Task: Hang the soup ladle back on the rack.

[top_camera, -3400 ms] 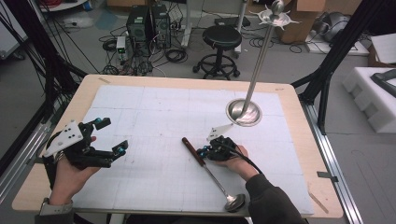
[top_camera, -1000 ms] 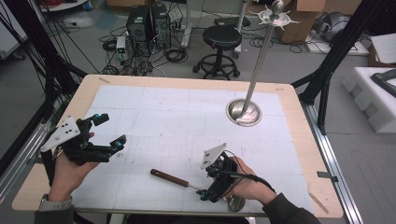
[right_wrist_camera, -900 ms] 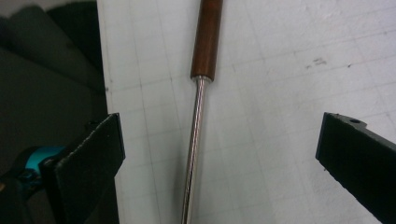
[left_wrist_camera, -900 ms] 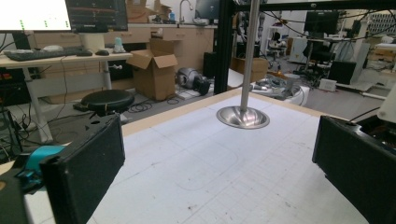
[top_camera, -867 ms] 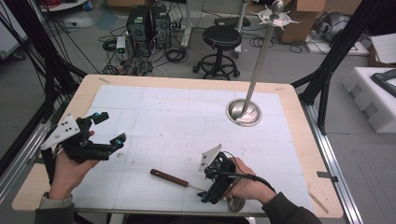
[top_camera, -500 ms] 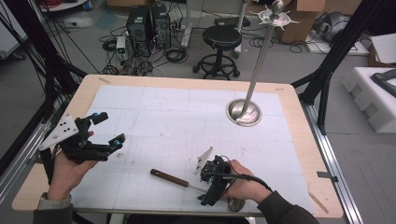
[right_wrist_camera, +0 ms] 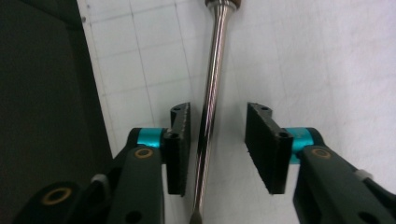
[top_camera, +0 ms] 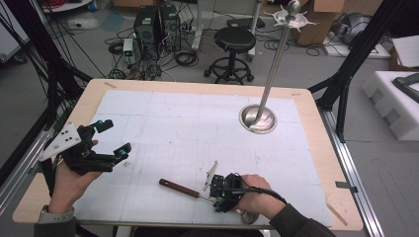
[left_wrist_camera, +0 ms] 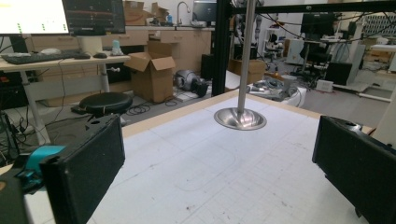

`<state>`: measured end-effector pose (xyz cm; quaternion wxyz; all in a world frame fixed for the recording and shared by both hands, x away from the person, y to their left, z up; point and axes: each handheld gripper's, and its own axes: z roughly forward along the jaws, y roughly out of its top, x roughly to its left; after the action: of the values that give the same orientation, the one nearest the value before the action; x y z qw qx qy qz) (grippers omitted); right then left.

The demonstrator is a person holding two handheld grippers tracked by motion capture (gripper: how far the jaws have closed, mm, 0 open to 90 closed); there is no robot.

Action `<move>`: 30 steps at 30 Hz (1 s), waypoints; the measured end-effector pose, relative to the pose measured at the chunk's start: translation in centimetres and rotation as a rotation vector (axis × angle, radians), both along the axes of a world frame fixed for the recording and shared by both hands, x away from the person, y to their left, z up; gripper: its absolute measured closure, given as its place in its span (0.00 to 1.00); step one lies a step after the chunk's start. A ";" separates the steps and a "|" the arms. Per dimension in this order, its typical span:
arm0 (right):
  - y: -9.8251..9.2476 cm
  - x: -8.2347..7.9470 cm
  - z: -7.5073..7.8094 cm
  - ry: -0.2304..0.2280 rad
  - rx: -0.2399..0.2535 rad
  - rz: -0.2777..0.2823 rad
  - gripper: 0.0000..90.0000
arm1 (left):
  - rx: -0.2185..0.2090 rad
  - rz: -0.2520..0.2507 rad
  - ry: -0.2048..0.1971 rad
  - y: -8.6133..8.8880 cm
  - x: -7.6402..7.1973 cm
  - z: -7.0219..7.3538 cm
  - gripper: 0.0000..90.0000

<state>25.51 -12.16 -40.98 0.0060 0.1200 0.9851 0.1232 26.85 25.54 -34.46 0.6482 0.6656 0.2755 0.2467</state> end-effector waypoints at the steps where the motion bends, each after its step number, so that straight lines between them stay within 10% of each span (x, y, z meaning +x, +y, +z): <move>1: -0.1 0.0 0.0 0.004 -0.012 -0.006 0.71 | 0.000 0.001 0.006 0.1 0.0 0.0 0.03; 17: -0.8 -0.8 0.2 0.019 -0.069 -0.033 0.94 | -0.007 0.003 0.007 0.0 -0.1 0.1 0.03; 30: -4.1 0.2 1.5 -0.060 0.160 -0.035 0.94 | -0.008 0.019 0.001 0.2 -0.2 0.2 0.03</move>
<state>25.68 -16.22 -39.45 0.0281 0.1333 0.9692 0.2050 26.67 25.73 -34.26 0.6483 0.6605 0.2834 0.2514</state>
